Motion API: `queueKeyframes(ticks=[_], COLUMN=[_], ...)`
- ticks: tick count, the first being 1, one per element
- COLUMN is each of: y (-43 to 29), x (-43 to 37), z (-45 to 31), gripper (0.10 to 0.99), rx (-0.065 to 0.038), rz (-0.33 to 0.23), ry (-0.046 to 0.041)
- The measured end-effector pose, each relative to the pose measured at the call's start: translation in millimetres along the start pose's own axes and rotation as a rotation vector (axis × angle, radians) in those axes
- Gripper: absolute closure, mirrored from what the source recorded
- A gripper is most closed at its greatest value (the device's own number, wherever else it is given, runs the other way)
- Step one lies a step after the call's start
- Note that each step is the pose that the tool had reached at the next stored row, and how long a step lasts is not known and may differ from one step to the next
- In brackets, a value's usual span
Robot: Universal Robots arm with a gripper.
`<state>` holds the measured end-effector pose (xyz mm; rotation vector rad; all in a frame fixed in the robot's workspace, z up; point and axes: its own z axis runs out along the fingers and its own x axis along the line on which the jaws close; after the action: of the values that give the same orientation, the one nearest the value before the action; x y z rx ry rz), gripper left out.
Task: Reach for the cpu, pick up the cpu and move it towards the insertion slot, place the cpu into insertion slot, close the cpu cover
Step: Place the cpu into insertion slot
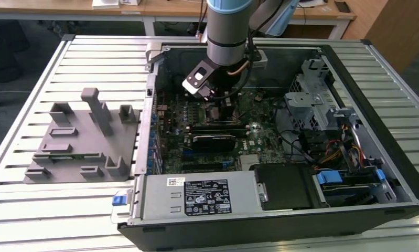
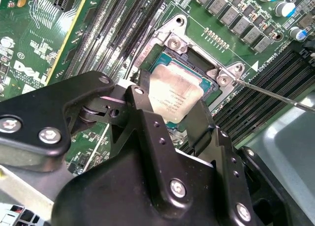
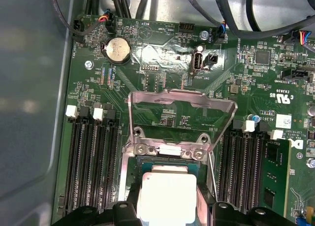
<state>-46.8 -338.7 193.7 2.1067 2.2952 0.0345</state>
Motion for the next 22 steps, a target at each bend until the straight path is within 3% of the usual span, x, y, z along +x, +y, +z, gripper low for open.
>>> queueKeyframes(ticks=[5,6,22], y=[0.1,0.1,0.2], x=[0.2,0.2,2.7], z=[1.1,1.1,0.1], gripper=[0.549,0.486,0.486], rx=[-0.001,-0.001,0.000], rz=[0.000,0.000,0.000], ry=[0.0012,0.0010,0.0002])
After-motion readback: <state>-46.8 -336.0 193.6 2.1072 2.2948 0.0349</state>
